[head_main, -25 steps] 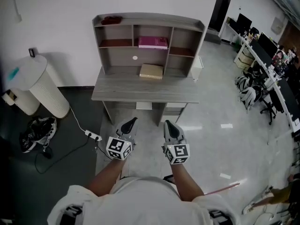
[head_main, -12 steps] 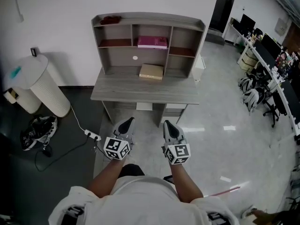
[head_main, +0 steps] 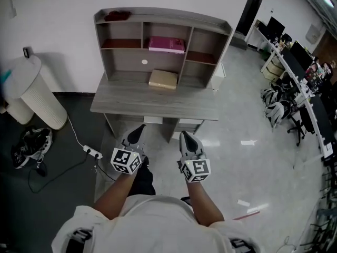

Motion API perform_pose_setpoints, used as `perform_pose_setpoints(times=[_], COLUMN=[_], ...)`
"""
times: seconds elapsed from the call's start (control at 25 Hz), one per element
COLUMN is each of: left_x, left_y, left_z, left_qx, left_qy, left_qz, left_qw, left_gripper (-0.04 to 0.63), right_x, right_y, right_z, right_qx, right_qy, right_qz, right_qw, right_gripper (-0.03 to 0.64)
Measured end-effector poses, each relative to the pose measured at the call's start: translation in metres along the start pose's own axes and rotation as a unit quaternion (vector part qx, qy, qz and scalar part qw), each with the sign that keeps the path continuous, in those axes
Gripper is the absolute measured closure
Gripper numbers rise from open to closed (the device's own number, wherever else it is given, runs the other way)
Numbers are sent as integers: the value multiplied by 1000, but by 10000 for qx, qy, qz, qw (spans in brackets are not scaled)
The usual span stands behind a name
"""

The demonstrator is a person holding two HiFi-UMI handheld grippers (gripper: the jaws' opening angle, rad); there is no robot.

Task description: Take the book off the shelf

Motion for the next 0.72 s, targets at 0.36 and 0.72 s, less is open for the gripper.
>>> perform_pose_setpoints(times=[0.36,0.72], left_x=[4,-6], left_y=[77,171], left_z=[102,200], left_qx=[181,170], left_qy=[-129,-234], left_qz=[-200,-485], left_qw=[9996,9984], left_gripper=[578,578], right_x=[9,7], right_y=[-46,-89], right_z=[122,246], right_qx=[111,296], right_qy=[116,95], right_qz=[-38,317], right_qw=[9999,9990], right_gripper=[601,601])
Point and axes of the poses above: the fingertips, and each gripper's own axes: z forward along the fingers, y to its left, x out of its underside, the point moved 8 cm from there along -z, backward along the fingers, and after that the axes turned 1 degree about -x, right-handed, at the moved point
